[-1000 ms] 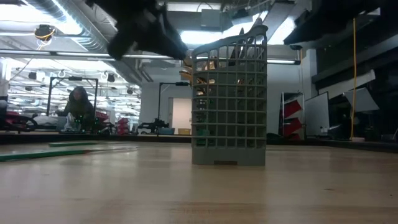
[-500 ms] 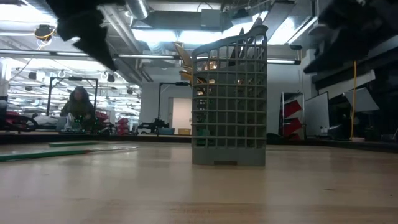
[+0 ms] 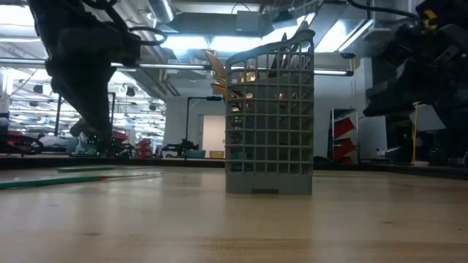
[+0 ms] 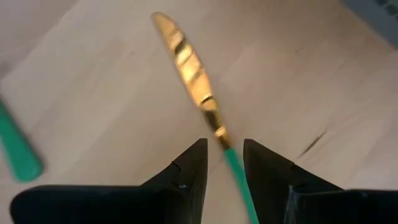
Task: Sort silverware
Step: Put the green knife into the utensil rack
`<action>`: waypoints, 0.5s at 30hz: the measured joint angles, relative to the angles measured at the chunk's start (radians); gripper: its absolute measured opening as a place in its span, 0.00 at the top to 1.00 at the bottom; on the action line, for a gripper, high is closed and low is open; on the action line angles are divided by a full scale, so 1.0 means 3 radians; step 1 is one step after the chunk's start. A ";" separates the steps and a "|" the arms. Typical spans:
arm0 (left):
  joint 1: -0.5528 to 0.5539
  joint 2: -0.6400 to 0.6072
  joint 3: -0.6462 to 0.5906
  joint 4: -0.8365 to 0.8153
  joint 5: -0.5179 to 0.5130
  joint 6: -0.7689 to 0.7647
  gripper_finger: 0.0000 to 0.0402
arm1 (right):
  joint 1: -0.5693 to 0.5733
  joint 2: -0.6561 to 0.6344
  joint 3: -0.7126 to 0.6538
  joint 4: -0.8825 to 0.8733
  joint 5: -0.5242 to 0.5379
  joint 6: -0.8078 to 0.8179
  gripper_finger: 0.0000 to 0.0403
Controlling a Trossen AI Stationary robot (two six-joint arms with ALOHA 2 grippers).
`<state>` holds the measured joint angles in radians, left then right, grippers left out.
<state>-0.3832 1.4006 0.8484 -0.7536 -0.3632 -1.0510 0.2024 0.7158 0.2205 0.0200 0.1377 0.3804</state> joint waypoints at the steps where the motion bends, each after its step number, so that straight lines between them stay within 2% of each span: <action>1: 0.0003 0.0000 -0.0028 0.0085 0.0001 0.0006 0.76 | 0.0000 0.0000 -0.0006 -0.0002 -0.0001 0.0023 0.75; 5: 0.0001 0.0000 -0.0151 0.0330 -0.0006 0.0051 0.76 | 0.0000 0.0000 -0.0006 0.0004 -0.0001 0.0039 0.75; 15: 0.0000 0.0000 -0.0451 0.0667 -0.0006 -0.0261 0.76 | 0.0000 0.0000 -0.0006 0.0005 -0.0001 0.0039 0.75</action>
<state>-0.3832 1.4006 0.7132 -0.5535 -0.3649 -1.1294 0.2024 0.7158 0.2188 0.0216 0.1375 0.3920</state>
